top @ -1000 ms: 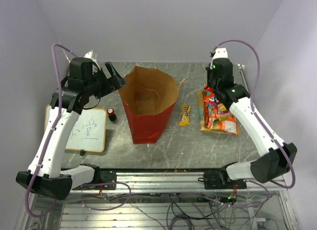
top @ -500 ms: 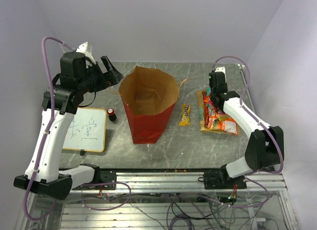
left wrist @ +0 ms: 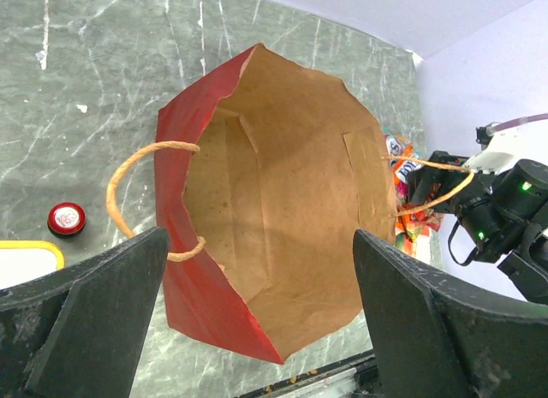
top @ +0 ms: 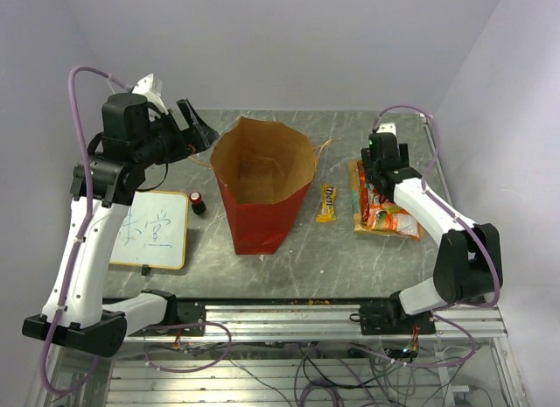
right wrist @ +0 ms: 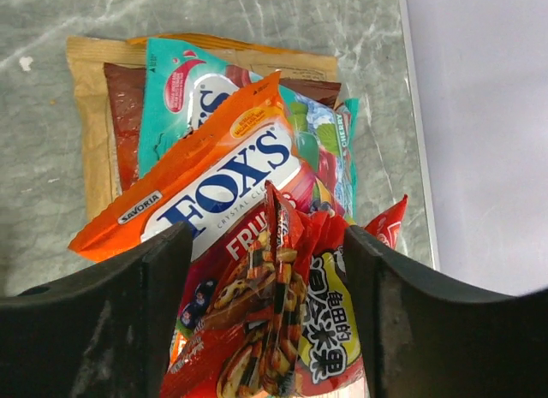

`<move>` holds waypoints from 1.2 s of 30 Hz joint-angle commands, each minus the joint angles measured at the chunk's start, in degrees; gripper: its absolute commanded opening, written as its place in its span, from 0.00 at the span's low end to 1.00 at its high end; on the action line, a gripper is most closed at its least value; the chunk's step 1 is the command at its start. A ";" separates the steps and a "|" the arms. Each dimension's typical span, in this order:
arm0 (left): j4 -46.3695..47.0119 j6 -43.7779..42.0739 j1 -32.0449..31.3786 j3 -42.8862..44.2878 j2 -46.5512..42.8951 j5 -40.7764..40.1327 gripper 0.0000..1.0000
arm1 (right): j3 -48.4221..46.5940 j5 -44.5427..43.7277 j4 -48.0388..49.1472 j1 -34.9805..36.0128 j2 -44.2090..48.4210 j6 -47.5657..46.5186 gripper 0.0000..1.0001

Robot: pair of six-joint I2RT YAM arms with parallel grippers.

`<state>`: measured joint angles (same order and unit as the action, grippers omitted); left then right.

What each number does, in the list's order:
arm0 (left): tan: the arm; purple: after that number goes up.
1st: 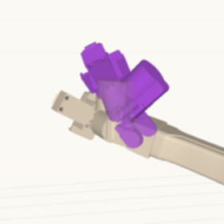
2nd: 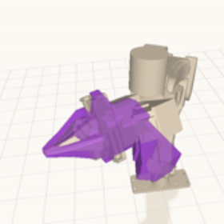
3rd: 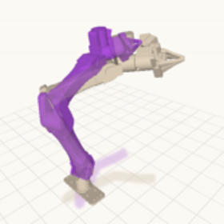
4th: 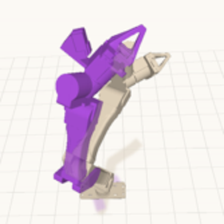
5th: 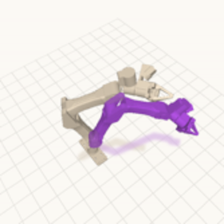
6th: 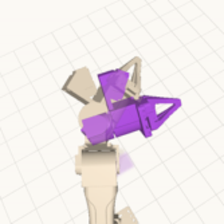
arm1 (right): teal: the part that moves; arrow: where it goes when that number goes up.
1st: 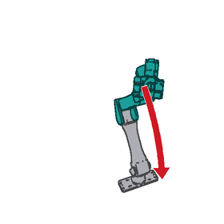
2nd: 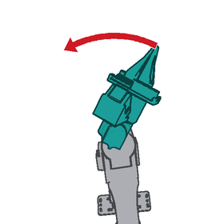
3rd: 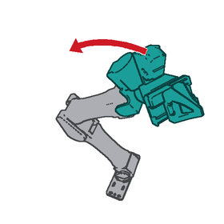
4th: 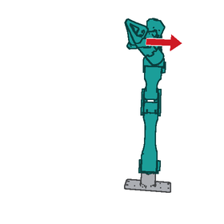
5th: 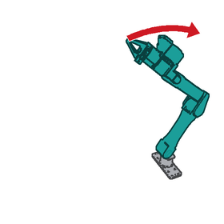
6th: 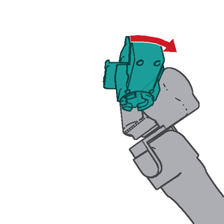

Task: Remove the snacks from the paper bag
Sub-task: Place the snack at the center of the board, then reset both arms

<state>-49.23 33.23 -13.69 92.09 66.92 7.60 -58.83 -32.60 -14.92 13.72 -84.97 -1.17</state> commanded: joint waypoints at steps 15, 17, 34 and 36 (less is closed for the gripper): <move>-7.69 -3.29 0.33 1.98 -6.97 7.83 0.99 | -23.66 28.43 -21.07 1.69 10.07 18.85 1.00; -8.50 -4.28 0.33 3.13 -7.35 7.22 0.99 | -27.82 35.23 -24.58 1.70 12.05 20.93 1.00; -8.05 -7.04 0.33 21.80 -10.80 -0.59 0.99 | -47.98 31.80 -36.31 1.60 31.45 31.94 1.00; -6.88 -6.79 0.33 21.32 -12.29 -1.09 0.99 | -46.75 30.50 -35.37 1.60 32.80 33.98 1.00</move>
<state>-59.05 26.50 -13.69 112.38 57.08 9.39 -106.98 2.55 -47.68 15.33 -52.21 27.57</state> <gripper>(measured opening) 0.990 0.999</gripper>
